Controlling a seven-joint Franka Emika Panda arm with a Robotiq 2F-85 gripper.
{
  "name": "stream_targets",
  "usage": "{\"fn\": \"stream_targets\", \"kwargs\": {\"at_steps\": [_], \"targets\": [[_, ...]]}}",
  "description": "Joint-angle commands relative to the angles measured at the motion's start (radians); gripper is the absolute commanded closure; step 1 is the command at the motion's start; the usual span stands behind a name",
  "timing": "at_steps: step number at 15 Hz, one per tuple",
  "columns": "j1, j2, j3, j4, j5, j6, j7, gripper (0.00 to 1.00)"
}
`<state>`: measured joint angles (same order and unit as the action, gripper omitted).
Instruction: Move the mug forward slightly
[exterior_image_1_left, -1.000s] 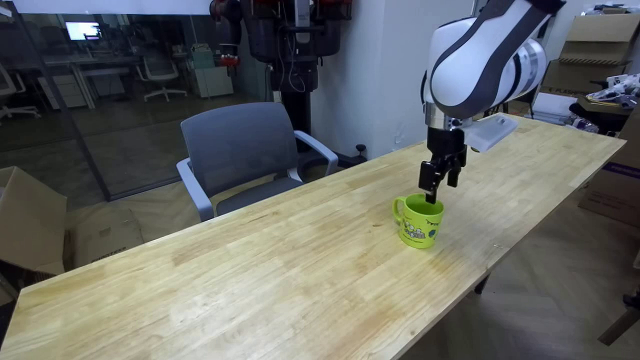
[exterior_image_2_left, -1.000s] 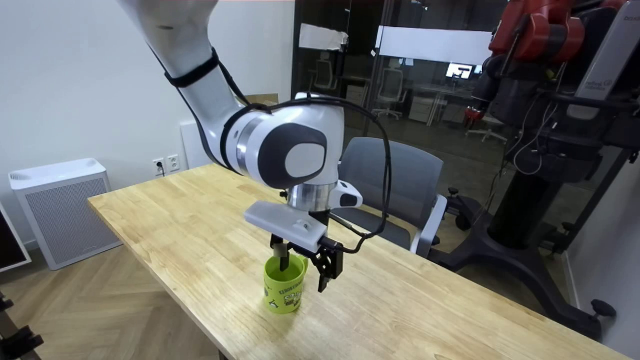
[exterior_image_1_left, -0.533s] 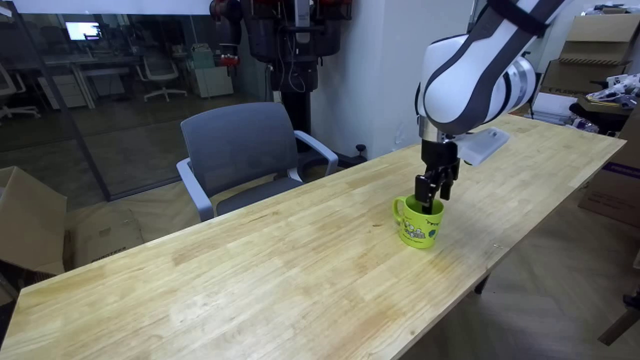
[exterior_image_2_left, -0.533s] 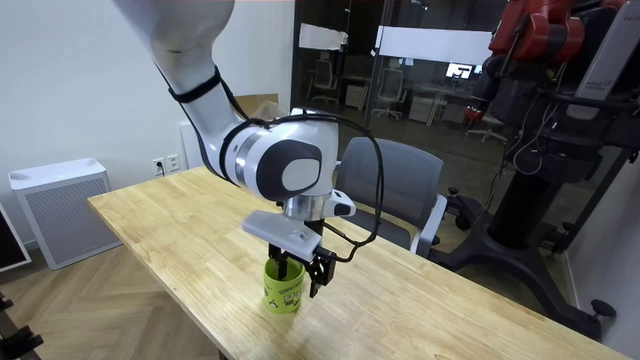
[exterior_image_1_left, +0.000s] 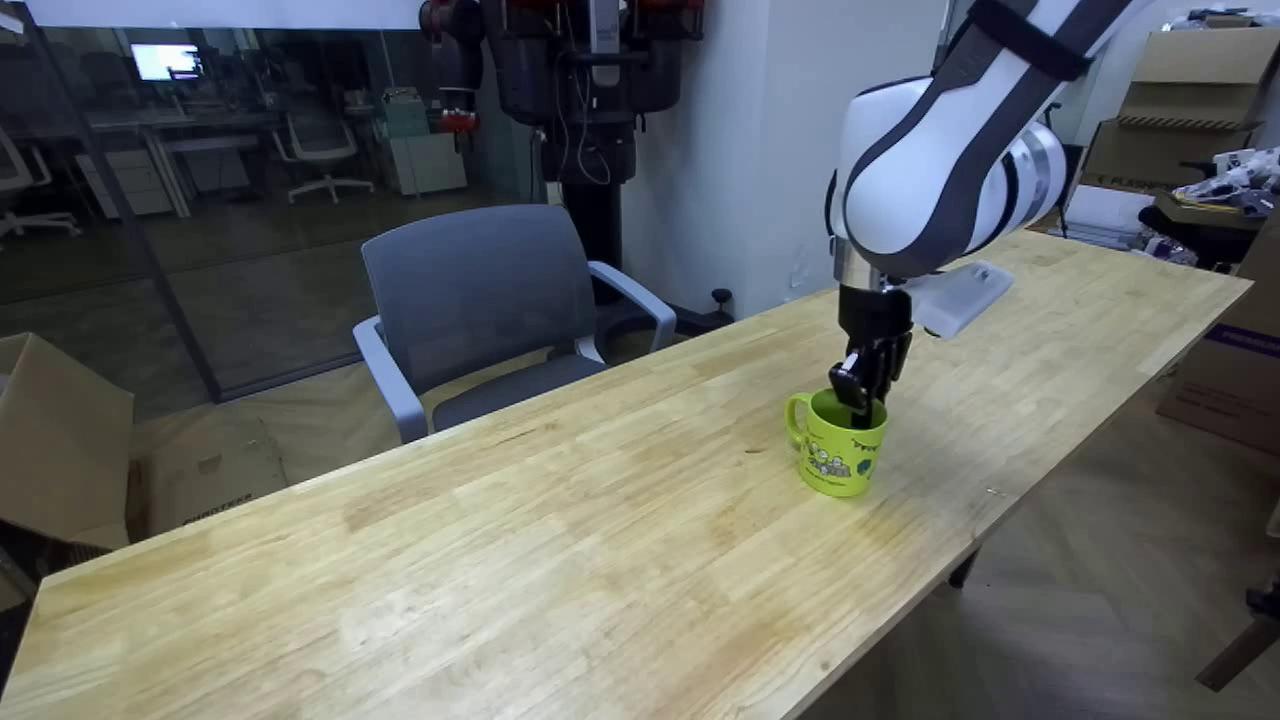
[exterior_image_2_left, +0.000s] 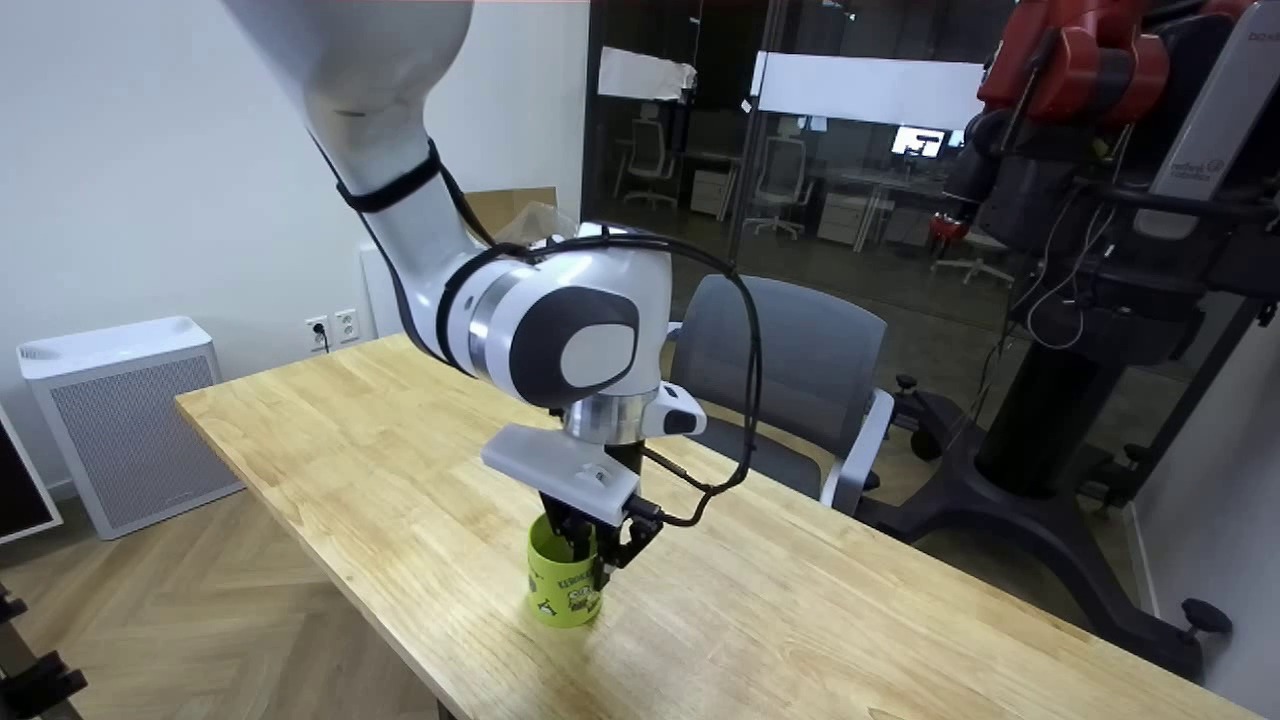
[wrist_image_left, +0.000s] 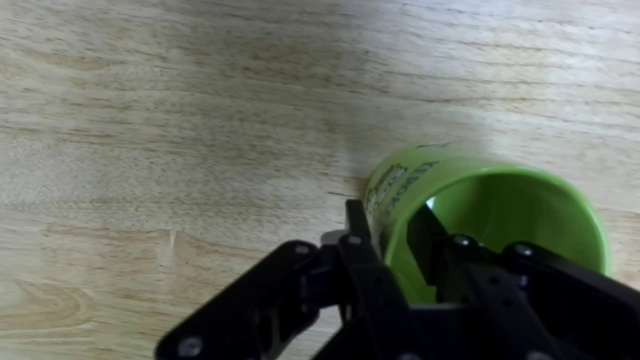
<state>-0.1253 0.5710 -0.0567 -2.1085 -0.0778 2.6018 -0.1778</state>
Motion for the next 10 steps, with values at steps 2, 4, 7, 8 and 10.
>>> {"fn": "stream_targets", "kwargs": {"at_steps": [2, 4, 7, 8, 10], "targets": [[-0.002, 0.000, 0.002, 0.003, -0.003, -0.002, -0.002, 0.84], [-0.002, 0.000, 0.004, 0.004, -0.003, -0.005, -0.006, 0.90], [-0.002, 0.000, 0.004, 0.004, -0.003, -0.005, -0.008, 0.90], [-0.002, 0.000, 0.004, 0.004, -0.003, -0.005, -0.009, 0.90], [-0.006, 0.005, 0.009, 0.018, 0.025, -0.001, 0.020, 0.98]]}}
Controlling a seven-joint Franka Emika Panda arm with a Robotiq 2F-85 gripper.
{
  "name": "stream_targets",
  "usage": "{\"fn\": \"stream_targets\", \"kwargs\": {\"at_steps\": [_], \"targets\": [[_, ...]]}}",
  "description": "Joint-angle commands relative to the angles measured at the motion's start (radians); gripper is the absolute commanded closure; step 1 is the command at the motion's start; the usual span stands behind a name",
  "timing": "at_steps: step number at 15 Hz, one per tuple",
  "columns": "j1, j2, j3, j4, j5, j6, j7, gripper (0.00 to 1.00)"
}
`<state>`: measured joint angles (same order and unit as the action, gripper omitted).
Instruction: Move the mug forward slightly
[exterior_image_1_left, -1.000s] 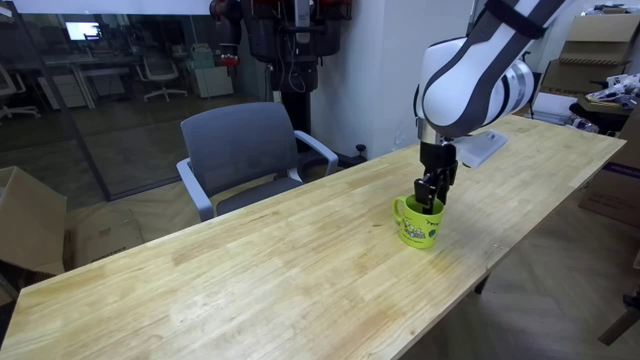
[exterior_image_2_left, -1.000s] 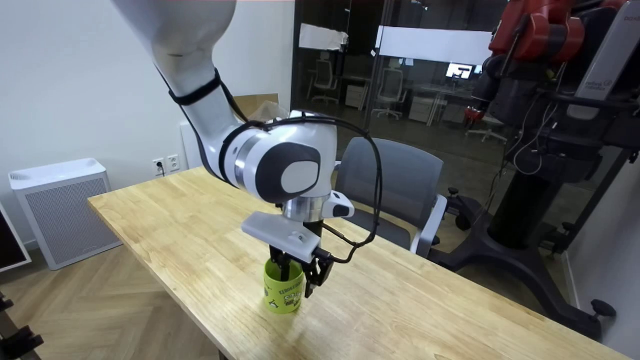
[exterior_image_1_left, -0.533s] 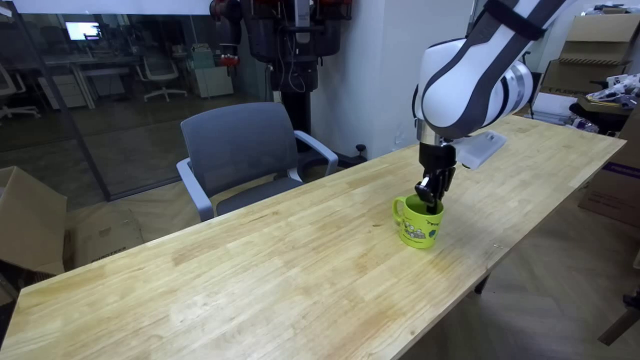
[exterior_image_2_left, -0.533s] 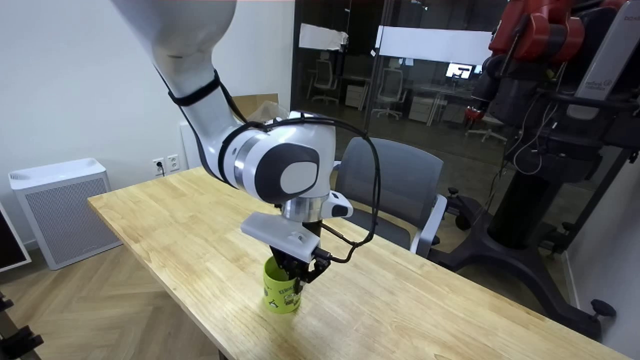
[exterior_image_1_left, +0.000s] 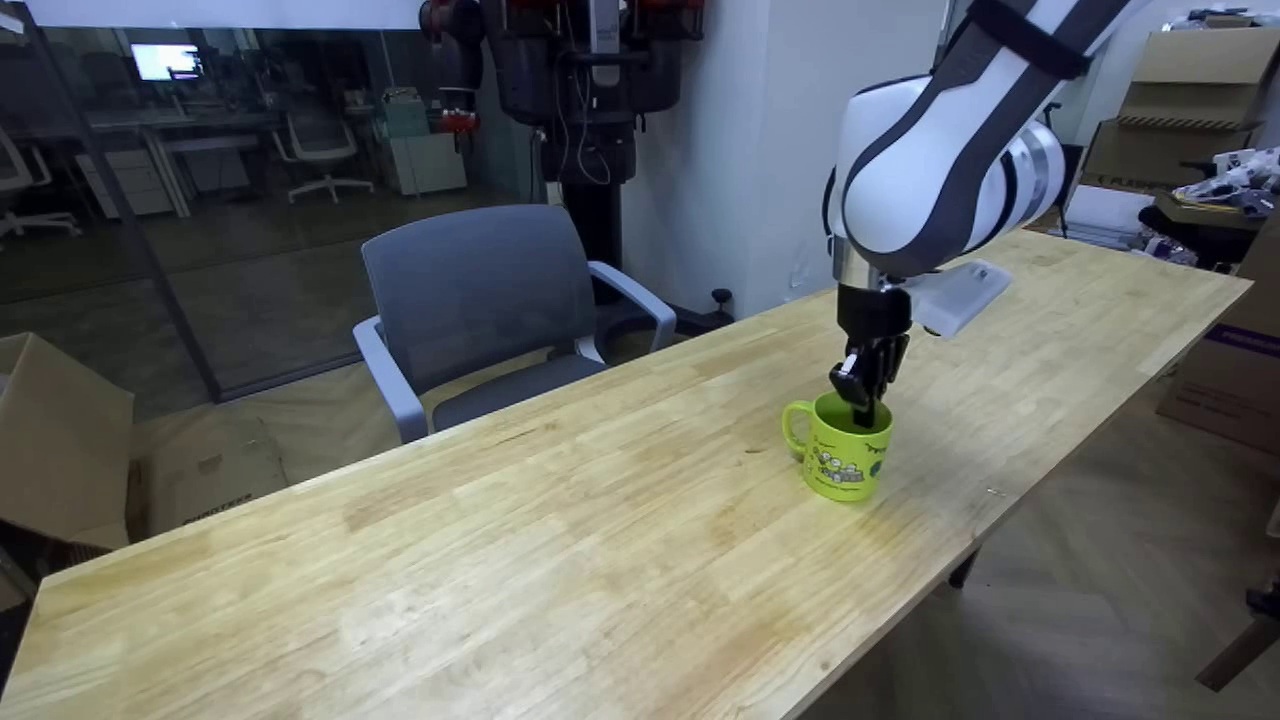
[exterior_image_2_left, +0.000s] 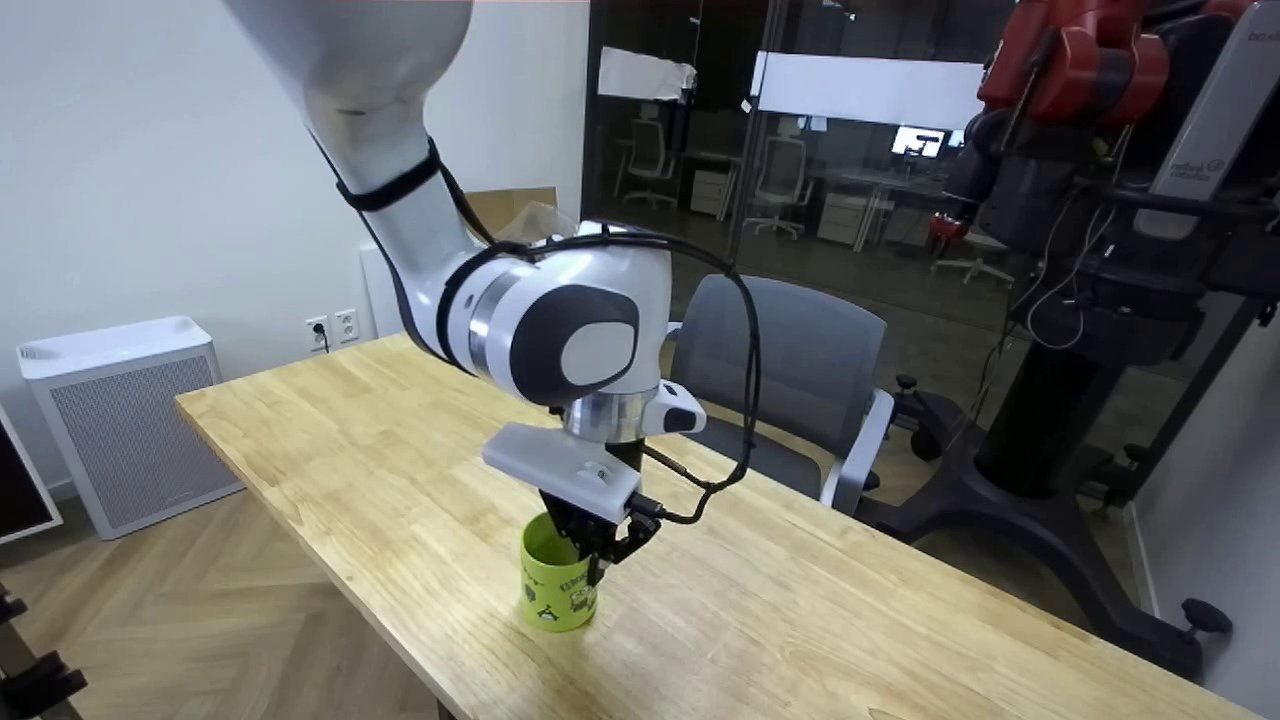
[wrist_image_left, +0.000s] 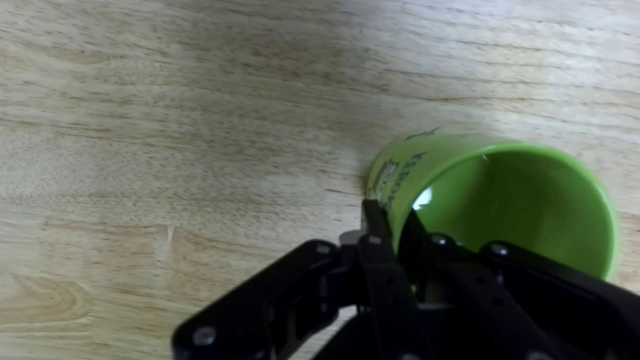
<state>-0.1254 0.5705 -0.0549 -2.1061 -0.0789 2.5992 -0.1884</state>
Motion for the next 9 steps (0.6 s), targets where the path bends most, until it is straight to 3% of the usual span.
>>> {"fn": "stream_targets", "kwargs": {"at_steps": [1, 4, 9], "targets": [[-0.021, 0.008, 0.021, 0.029, 0.067, -0.006, 0.042, 0.98], [-0.049, 0.034, 0.023, 0.102, 0.175, -0.038, 0.083, 0.98], [-0.051, 0.108, -0.033, 0.240, 0.233, -0.064, 0.232, 0.98]]}}
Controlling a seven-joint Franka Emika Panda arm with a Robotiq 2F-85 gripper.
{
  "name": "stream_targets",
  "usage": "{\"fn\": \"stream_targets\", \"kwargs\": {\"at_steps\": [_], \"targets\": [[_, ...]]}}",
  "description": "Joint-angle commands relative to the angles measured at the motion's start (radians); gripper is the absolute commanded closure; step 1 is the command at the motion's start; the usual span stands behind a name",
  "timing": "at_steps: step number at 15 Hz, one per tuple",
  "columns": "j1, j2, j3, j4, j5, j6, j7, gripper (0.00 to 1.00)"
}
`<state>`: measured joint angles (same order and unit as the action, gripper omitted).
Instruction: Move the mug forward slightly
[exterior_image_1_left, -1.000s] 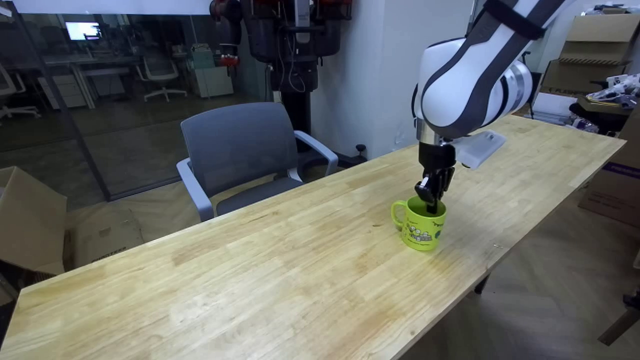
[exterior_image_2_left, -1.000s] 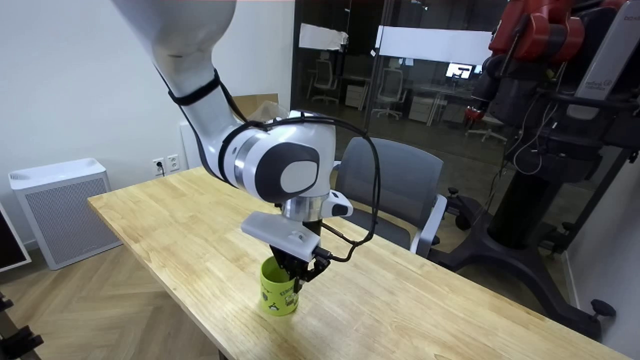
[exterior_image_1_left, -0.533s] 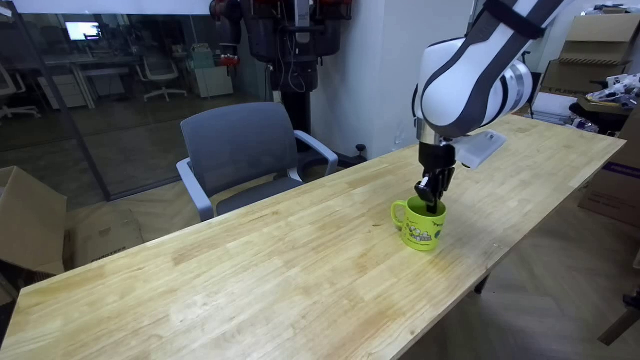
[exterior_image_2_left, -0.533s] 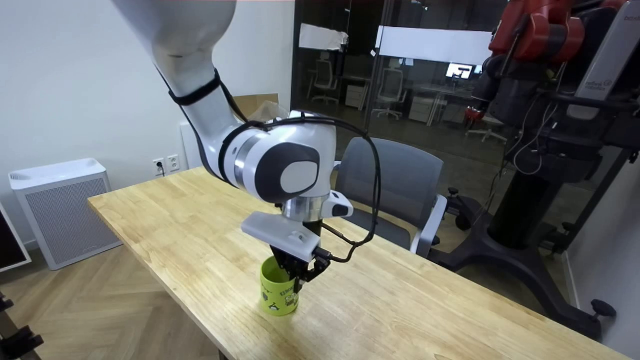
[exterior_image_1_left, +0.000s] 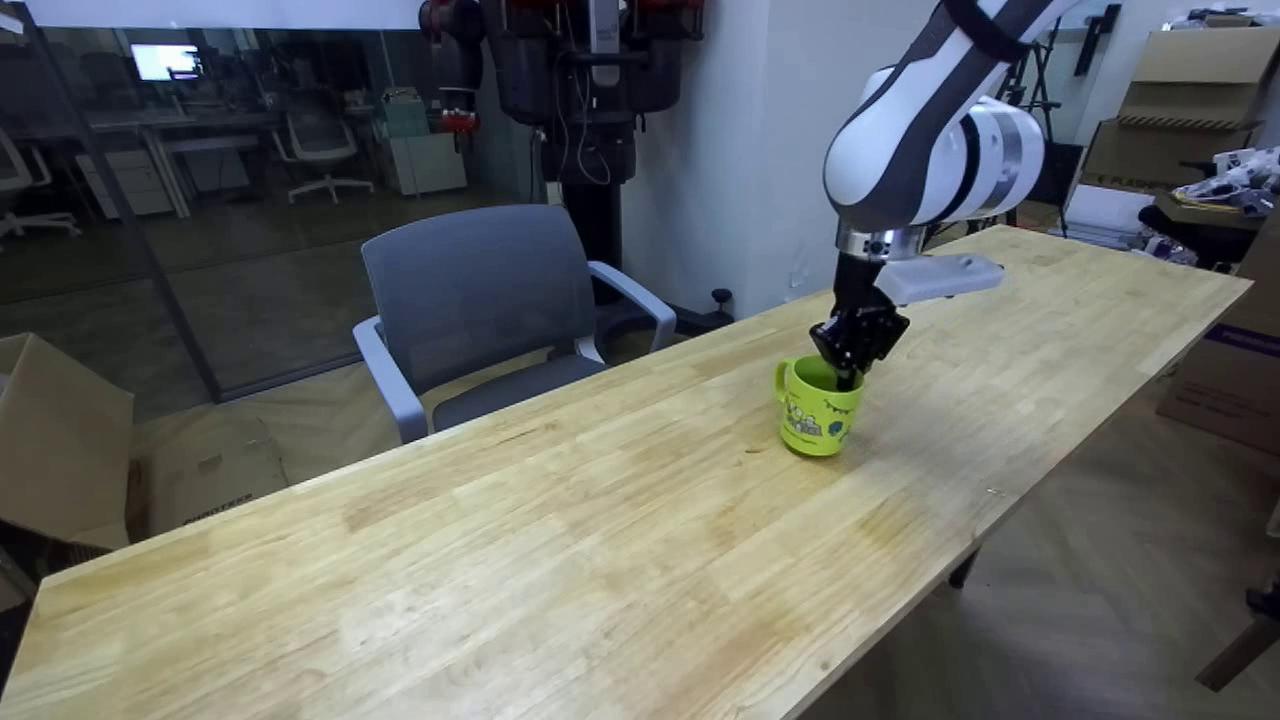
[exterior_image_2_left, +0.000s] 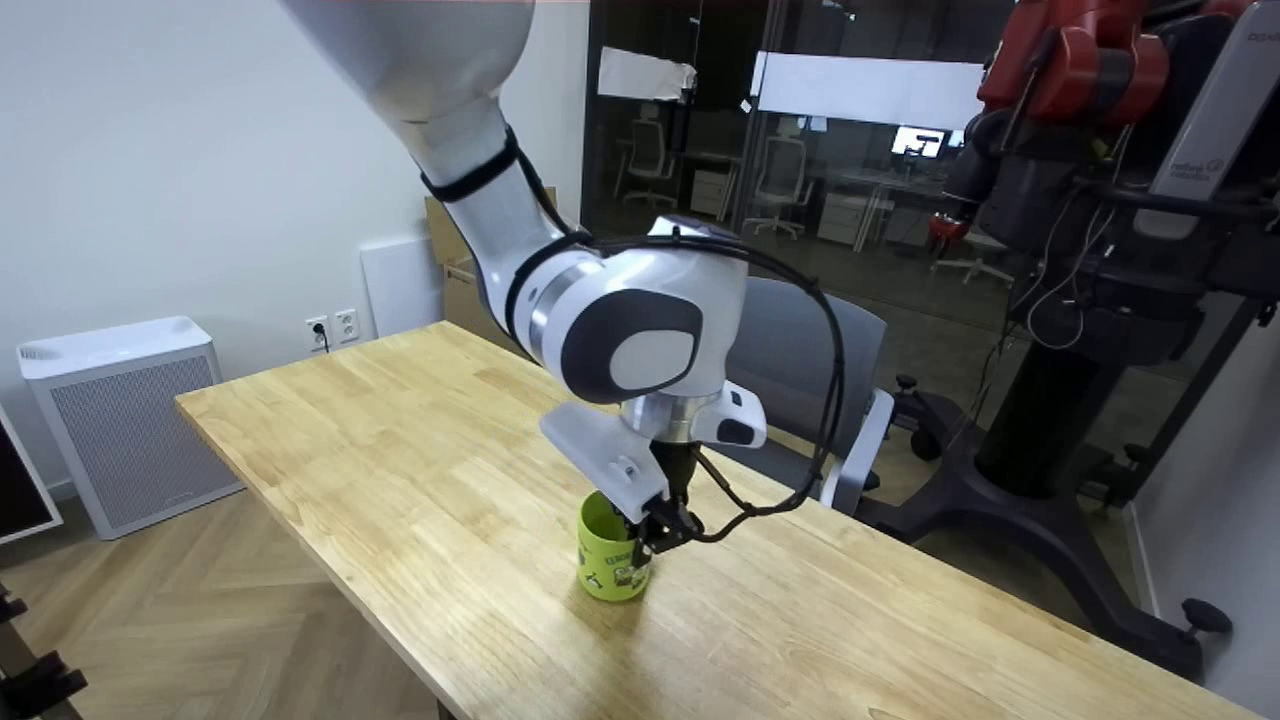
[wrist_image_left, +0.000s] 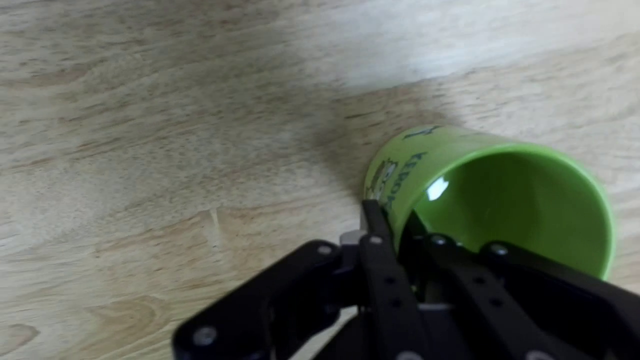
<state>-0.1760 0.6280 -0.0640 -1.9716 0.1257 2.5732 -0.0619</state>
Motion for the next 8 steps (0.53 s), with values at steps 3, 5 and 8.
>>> {"fn": "stream_targets", "kwargs": {"at_steps": [3, 5, 8], "targets": [[0.010, 0.102, -0.063, 0.171, 0.042, -0.035, 0.223, 0.98], [0.014, 0.130, -0.082, 0.204, 0.058, -0.045, 0.298, 0.98], [0.010, 0.140, -0.086, 0.237, 0.103, -0.098, 0.400, 0.98]]}}
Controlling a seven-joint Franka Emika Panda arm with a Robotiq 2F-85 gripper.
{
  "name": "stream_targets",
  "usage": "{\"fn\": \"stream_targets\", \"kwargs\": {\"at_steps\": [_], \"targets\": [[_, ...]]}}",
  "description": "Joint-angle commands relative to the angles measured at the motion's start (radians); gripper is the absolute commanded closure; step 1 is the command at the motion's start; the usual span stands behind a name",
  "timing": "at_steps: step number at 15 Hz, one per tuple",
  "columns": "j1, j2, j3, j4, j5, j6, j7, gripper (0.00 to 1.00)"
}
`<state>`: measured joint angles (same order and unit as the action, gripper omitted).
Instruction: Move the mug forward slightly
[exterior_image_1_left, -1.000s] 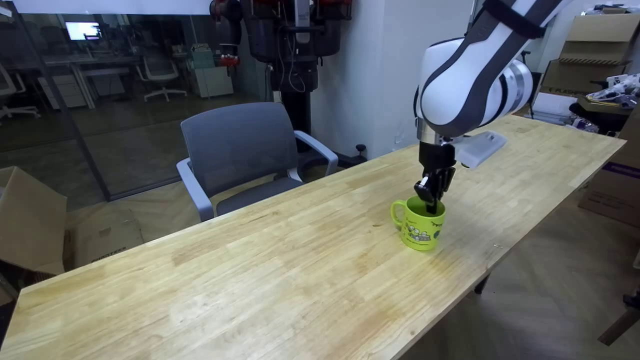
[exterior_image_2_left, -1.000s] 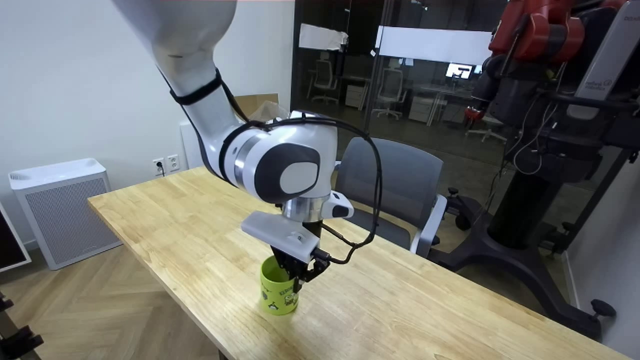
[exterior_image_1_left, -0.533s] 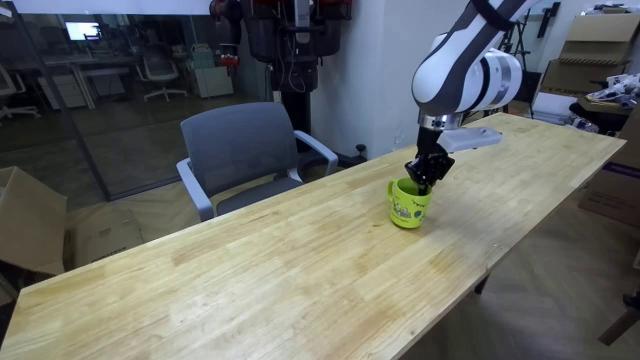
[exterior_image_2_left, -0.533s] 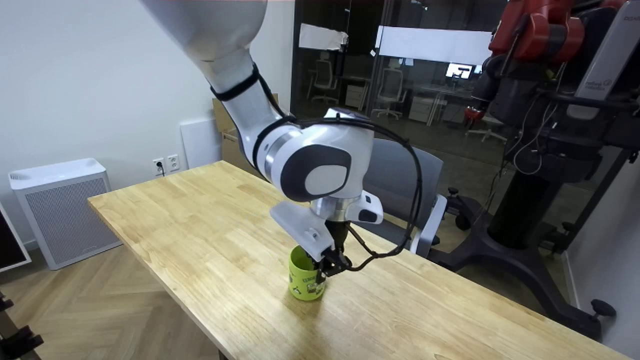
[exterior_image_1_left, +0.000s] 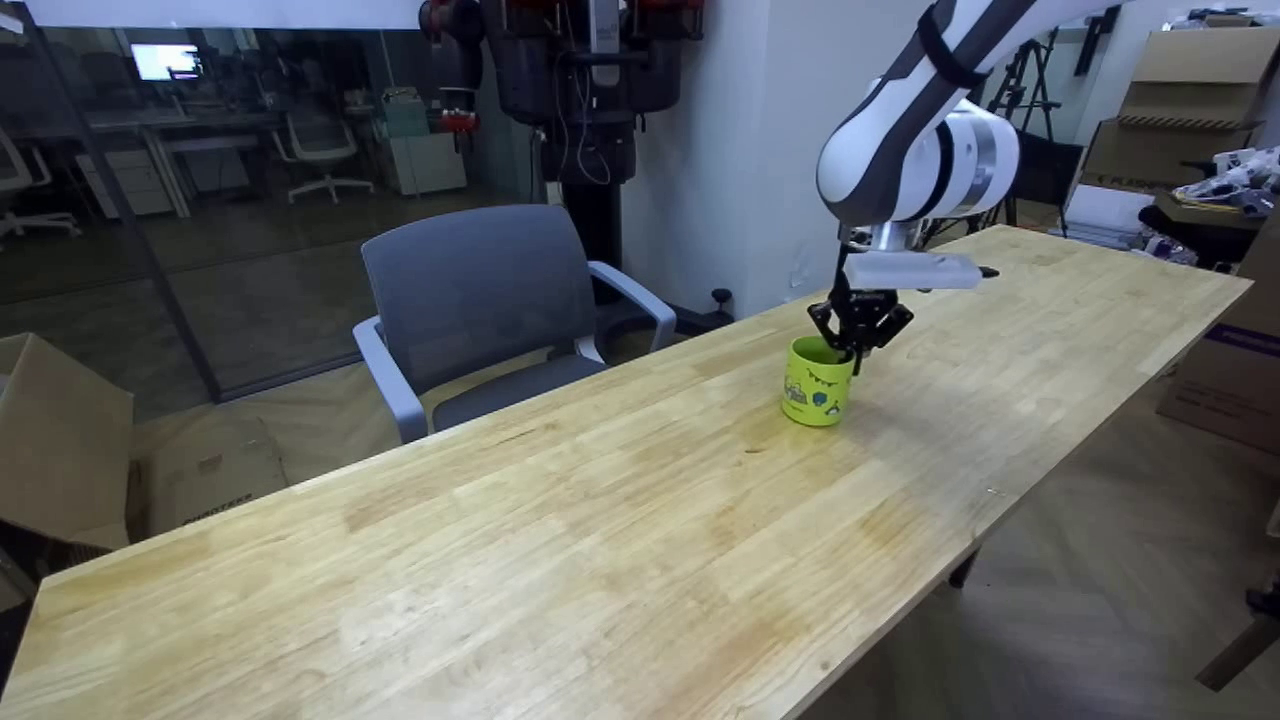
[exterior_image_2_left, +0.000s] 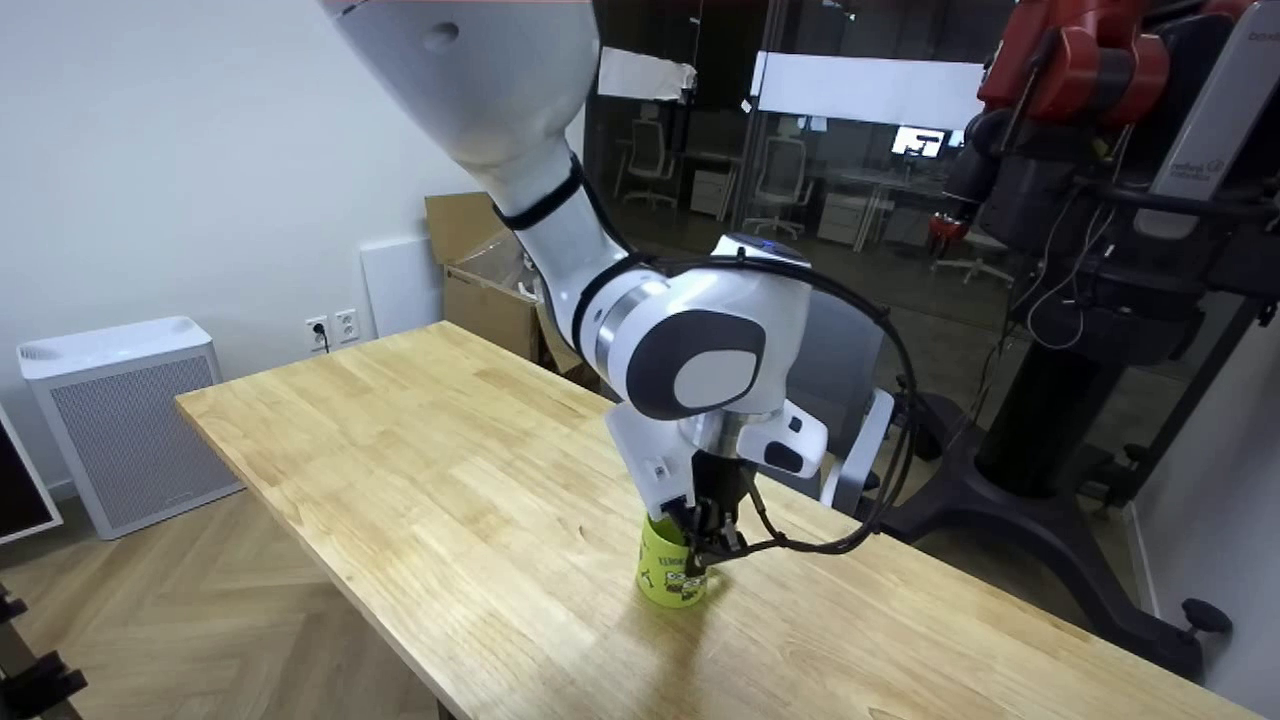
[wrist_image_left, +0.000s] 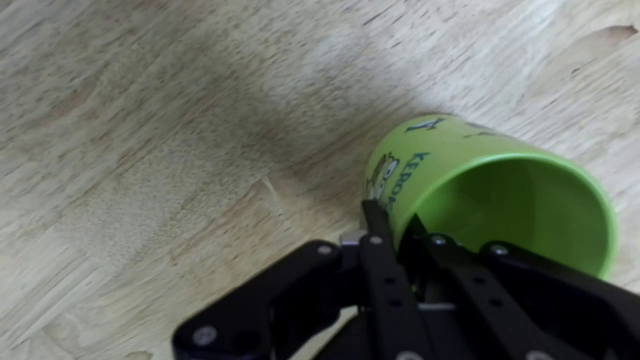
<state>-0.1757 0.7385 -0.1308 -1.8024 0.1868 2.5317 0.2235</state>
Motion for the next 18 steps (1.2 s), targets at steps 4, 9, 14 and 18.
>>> {"fn": "stream_targets", "kwargs": {"at_steps": [4, 9, 14, 18], "targets": [[0.013, 0.030, -0.028, 0.088, 0.089, -0.103, 0.220, 0.98], [0.029, 0.031, -0.044, 0.095, 0.092, -0.114, 0.295, 0.98], [0.051, 0.027, -0.059, 0.086, 0.086, -0.103, 0.342, 0.63], [0.079, 0.008, -0.080, 0.065, 0.075, -0.074, 0.377, 0.38]]}}
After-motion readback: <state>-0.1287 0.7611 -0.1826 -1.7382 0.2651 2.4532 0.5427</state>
